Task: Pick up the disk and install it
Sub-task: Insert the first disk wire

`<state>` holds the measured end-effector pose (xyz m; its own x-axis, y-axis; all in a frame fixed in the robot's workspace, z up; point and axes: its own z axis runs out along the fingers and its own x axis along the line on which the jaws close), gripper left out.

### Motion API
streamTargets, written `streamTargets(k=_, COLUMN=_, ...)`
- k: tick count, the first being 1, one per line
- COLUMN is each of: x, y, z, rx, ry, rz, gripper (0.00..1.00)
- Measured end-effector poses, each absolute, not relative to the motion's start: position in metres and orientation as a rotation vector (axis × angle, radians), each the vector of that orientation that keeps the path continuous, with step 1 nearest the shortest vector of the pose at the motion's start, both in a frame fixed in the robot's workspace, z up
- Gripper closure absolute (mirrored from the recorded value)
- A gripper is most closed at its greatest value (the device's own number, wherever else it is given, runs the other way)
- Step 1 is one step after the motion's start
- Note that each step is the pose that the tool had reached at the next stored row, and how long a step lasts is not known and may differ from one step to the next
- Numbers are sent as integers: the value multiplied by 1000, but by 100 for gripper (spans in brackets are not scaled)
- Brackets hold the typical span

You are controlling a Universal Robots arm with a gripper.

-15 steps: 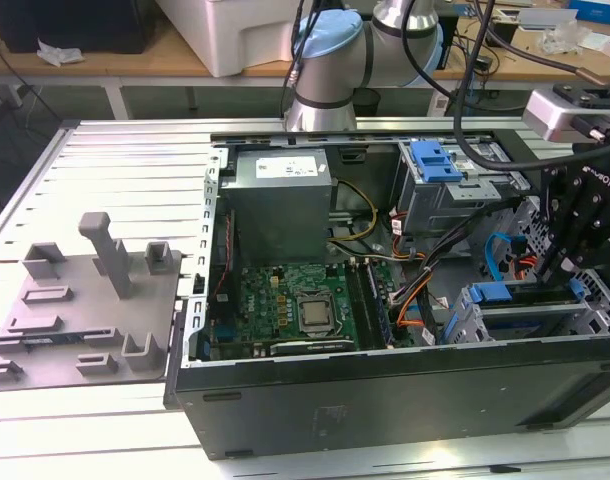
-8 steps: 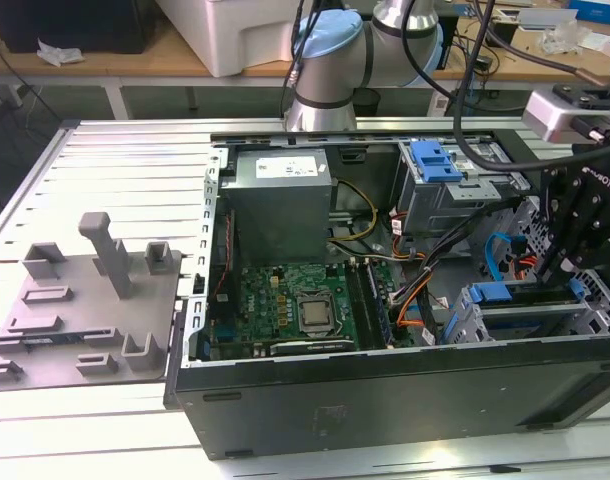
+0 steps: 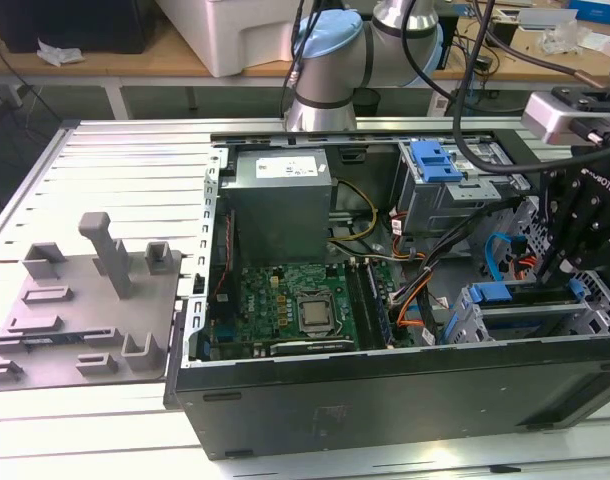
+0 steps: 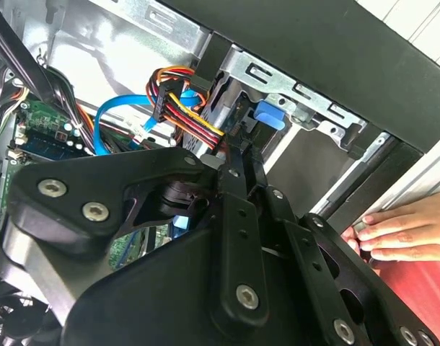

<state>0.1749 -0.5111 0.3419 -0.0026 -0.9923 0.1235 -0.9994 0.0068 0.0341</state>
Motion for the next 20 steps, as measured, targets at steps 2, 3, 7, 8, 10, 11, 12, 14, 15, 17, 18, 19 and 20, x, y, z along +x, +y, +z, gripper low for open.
streamTargets(k=2, x=175, y=-511, z=341, rx=2136, ry=-2146, rz=96, gripper=82)
streamTargets(k=3, x=175, y=-511, z=341, rx=2136, ry=-2146, rz=96, gripper=82)
streamTargets(k=7, x=175, y=-511, z=341, rx=2136, ry=-2146, rz=95, gripper=82)
streamTargets(k=8, x=175, y=-511, z=341, rx=2136, ry=-2146, rz=96, gripper=82)
streamTargets(k=10, x=175, y=-511, z=341, rx=2137, ry=-2147, rz=95, gripper=82)
streamTargets(k=11, x=175, y=-511, z=342, rx=2137, ry=-2147, rz=95, gripper=82)
streamTargets(k=12, x=175, y=-511, z=342, rx=2137, ry=-2147, rz=95, gripper=82)
streamTargets(k=14, x=175, y=-511, z=342, rx=2136, ry=-2146, rz=95, gripper=82)
streamTargets(k=15, x=175, y=-511, z=342, rx=2136, ry=-2146, rz=95, gripper=82)
streamTargets(k=17, x=175, y=-511, z=342, rx=2136, ry=-2146, rz=96, gripper=82)
streamTargets(k=18, x=175, y=-511, z=342, rx=2136, ry=-2146, rz=95, gripper=82)
streamTargets(k=19, x=175, y=-511, z=342, rx=2136, ry=-2146, rz=96, gripper=82)
streamTargets(k=20, x=175, y=-511, z=341, rx=2136, ry=-2146, rz=96, gripper=82)
